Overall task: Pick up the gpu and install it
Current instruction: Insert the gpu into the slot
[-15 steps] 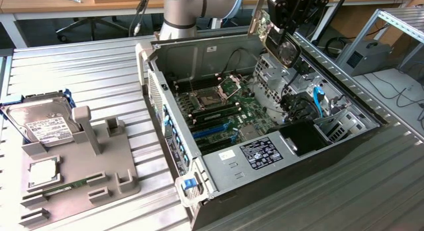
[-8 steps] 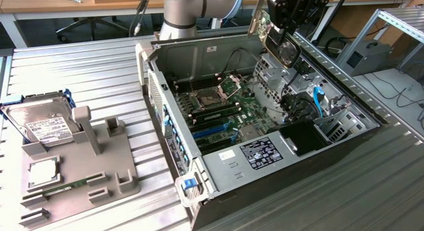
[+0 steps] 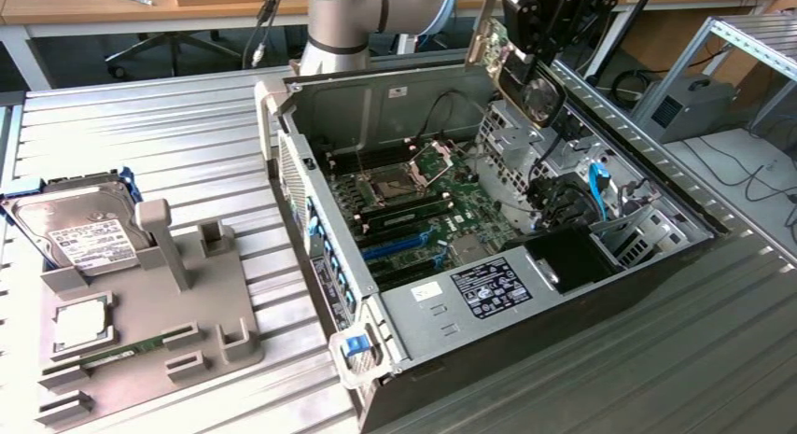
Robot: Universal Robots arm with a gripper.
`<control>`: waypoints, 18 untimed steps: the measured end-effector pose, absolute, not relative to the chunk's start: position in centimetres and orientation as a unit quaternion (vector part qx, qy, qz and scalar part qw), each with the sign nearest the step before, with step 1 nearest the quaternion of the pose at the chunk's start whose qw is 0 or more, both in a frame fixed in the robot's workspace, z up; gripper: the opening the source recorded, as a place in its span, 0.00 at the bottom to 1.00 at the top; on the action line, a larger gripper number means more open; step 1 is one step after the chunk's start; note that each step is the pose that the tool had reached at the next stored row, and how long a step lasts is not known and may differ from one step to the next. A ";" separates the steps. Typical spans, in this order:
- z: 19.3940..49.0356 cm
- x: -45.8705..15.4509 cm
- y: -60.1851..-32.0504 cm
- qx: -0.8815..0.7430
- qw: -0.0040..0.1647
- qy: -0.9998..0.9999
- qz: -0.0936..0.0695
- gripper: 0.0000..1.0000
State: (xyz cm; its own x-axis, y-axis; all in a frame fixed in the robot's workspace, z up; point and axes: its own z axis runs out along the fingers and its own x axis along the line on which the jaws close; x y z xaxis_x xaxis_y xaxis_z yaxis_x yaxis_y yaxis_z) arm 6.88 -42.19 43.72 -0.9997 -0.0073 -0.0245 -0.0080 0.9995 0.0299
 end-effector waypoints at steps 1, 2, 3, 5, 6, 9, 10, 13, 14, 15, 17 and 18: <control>43.7 6.9 -42.2 -0.007 0.012 1.000 0.015 0.27; 43.7 6.9 -42.2 -0.009 0.012 1.000 0.015 0.27; 43.7 6.9 -42.2 -0.013 0.012 1.000 0.015 0.27; 43.7 6.8 -42.2 -0.020 0.012 1.000 0.015 0.27; 43.7 6.8 -42.2 -0.023 0.012 1.000 0.015 0.27; 43.7 6.8 -42.2 -0.034 0.012 0.999 0.015 0.27; 43.7 6.8 -42.2 -0.039 0.012 0.999 0.015 0.27; 43.7 6.8 -42.2 -0.059 0.011 0.998 0.016 0.27; 43.7 6.8 -42.2 -0.066 0.011 0.998 0.016 0.27; 43.7 6.8 -42.2 -0.073 0.011 0.997 0.016 0.27; 43.7 6.8 -42.2 -0.086 0.011 0.996 0.016 0.27; 43.7 6.8 -42.2 -0.091 0.011 0.996 0.016 0.27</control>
